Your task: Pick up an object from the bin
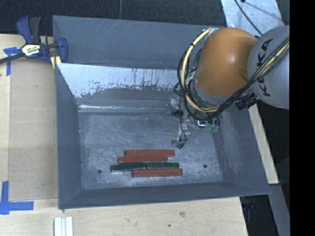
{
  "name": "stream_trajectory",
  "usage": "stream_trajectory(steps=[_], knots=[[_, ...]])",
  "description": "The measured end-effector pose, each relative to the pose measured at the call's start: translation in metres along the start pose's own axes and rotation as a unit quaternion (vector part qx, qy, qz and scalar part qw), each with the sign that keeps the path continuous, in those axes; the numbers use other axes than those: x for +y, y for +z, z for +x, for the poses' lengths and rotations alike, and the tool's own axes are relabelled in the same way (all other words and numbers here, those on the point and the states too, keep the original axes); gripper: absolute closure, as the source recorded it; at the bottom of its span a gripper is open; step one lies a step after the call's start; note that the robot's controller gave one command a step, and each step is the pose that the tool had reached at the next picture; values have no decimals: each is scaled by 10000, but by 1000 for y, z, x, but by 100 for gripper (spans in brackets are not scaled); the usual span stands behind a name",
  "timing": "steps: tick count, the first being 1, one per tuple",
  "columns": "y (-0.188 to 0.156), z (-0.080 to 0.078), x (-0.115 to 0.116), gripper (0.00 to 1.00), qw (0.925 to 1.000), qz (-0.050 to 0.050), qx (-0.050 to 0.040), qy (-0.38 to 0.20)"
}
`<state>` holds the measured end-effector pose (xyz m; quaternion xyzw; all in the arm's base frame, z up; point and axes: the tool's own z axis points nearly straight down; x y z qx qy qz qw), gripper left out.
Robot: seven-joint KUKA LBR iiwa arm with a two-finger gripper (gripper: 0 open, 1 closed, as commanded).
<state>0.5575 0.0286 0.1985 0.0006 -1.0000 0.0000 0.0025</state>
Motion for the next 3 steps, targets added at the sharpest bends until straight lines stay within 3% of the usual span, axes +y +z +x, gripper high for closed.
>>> stream_trajectory(steps=[1,2,3], knots=[[130,32,8,0,9996,2,7,300],[123,29,8,100,9995,-4,-20,300],[-7,-25,-34,100,9998,7,-93,182]])
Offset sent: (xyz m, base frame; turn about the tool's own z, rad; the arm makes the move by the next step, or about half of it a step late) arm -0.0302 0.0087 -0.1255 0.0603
